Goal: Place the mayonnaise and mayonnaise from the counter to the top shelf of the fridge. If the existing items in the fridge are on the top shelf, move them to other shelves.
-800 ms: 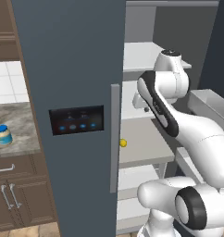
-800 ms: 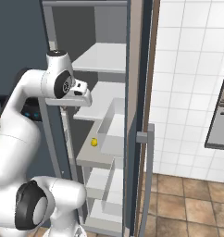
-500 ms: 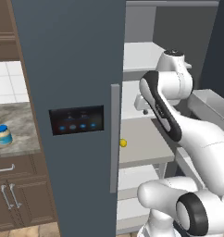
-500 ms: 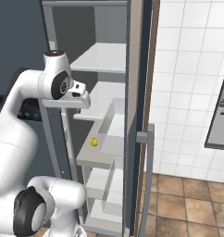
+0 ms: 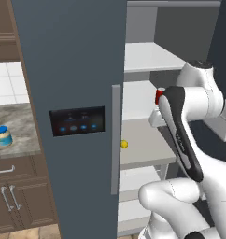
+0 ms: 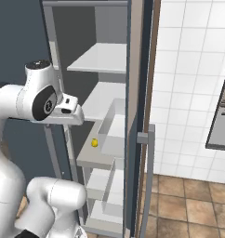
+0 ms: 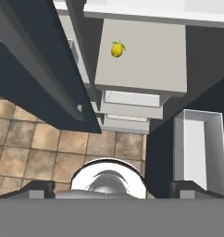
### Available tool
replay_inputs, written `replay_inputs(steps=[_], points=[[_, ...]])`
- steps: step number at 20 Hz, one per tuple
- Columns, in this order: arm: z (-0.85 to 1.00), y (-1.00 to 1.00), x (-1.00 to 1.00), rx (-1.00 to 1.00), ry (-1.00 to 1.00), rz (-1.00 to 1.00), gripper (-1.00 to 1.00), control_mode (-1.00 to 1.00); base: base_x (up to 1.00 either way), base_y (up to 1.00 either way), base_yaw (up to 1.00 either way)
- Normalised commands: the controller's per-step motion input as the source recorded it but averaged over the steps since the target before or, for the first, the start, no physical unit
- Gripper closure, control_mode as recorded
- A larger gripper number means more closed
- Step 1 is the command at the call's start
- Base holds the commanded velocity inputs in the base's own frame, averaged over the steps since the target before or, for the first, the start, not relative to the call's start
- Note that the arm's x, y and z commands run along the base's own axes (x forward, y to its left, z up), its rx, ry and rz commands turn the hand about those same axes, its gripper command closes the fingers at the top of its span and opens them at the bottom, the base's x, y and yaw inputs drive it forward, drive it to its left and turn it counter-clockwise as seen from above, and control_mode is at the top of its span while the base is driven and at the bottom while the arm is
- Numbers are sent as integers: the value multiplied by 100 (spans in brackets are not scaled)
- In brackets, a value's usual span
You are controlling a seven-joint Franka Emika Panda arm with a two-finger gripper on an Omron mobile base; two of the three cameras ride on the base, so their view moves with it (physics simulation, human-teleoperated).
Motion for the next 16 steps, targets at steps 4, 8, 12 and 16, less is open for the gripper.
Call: replay_inputs(steps=[4, 8, 12, 16], points=[[0, -1, -100, 0, -6, 0, -100, -100, 0, 0, 0], [0, -2, -82, 0, -4, 0, -100, -100, 0, 0, 0], [0, 0, -49, 1, -8, 0, -100, -100, 0, 0, 0], [0, 18, -32, 2, -8, 0, -100, 100, -9, 17, 0]])
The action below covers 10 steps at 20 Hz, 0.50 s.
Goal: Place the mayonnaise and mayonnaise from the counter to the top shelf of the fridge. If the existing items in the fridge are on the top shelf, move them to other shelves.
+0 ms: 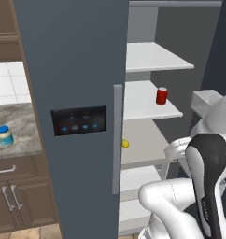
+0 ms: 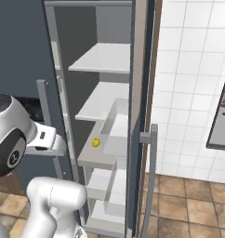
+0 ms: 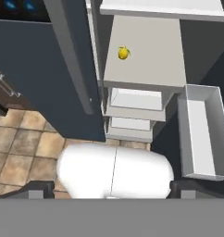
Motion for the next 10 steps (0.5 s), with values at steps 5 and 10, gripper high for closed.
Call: replay_inputs(steps=[5, 10], points=[[0, 0, 0, 0, 0, 0, -100, 100, -16, 94, 0], [0, 0, 0, 0, 0, 0, -100, 100, 8, 100, 0]])
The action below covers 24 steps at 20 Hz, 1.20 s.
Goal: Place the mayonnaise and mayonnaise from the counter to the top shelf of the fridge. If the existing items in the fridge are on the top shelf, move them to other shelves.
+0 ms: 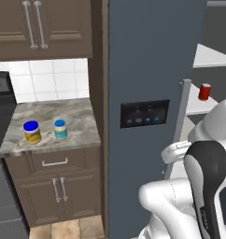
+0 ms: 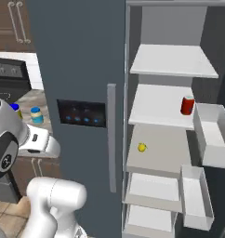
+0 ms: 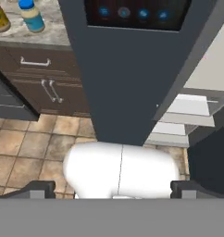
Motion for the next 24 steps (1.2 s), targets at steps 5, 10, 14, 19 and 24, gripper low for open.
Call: replay_inputs(steps=[5, 10, 14, 19, 24], points=[[0, 0, 0, 0, 0, 0, -100, 100, 33, 100, -2], [0, 0, 0, 0, 0, 0, -100, 100, 45, 100, -4], [0, 0, 0, 0, 0, 0, -100, 100, 82, 100, -8], [0, 0, 0, 0, 0, 0, -100, 100, 96, 73, -9], [0, 0, 0, 0, 0, 0, -100, 100, 59, 18, -10]])
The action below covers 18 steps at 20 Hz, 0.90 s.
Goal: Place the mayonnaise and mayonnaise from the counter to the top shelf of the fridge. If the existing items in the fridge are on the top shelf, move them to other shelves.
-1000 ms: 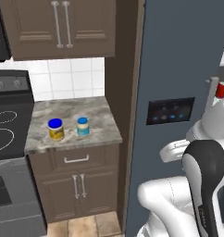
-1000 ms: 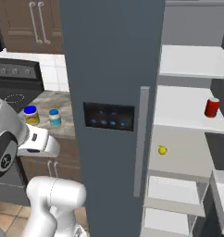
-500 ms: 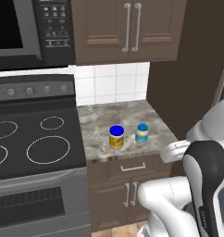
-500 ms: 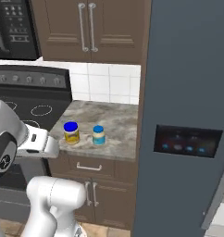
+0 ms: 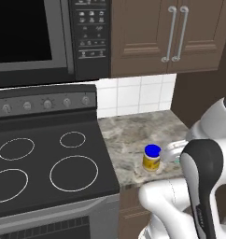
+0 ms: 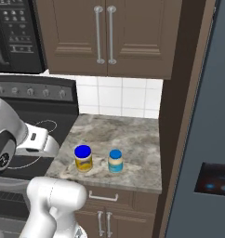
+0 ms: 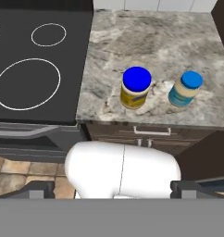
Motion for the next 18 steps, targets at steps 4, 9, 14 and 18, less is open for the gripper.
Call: replay_inputs(steps=[4, 9, 14, 18], points=[[0, 0, 0, 0, 0, 0, -100, 100, 3, 0, 0], [-17, 9, 6, 0, 1, -7, -100, -100, -2, 0, -2], [-24, 55, 73, 0, 0, -38, -100, -100, 0, 0, 0], [-6, 13, 92, 0, 3, -45, -100, -100, 0, 0, 0]])
